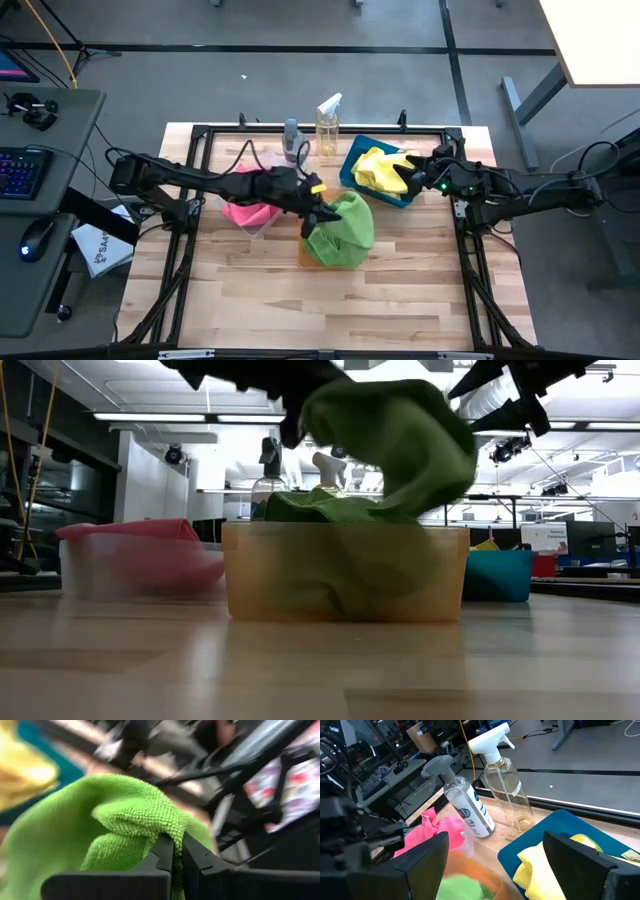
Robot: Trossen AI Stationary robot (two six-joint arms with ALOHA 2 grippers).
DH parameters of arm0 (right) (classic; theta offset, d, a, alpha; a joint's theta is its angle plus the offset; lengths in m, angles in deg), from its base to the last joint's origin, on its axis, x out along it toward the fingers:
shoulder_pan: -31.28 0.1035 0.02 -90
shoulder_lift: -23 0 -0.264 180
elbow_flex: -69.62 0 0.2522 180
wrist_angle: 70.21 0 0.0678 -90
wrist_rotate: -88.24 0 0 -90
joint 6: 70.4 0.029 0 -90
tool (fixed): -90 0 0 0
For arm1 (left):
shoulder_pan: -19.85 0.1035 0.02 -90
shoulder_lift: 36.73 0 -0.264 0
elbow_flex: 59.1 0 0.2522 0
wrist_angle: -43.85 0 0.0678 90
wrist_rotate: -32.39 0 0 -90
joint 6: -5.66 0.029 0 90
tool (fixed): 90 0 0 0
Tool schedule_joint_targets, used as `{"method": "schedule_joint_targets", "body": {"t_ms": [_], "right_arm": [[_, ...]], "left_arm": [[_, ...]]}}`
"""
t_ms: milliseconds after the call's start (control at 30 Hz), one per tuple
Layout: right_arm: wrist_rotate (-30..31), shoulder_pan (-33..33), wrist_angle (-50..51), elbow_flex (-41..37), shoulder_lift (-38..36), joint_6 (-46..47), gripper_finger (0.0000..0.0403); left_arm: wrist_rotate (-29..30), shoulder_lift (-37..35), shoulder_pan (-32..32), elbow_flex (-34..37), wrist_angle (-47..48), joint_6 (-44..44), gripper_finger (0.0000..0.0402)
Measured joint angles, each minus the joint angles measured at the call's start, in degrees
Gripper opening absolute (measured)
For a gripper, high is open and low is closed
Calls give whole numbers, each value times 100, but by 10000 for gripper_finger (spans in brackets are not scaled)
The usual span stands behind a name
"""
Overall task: Sort microfiber towel by color & place in baskets
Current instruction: Put the green microfiber towel into the orange bin
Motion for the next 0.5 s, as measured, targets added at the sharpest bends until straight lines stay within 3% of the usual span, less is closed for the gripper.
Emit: {"method": "schedule_joint_targets", "body": {"t_ms": [300, 500], "right_arm": [[-9, 0, 10, -2, 133, 7, 318], [-11, 0, 11, -2, 285, 48, 318]], "left_arm": [[1452, 39, -29, 0, 2331, 258, 0], [1550, -70, -74, -4, 3596, 262, 0]]}}
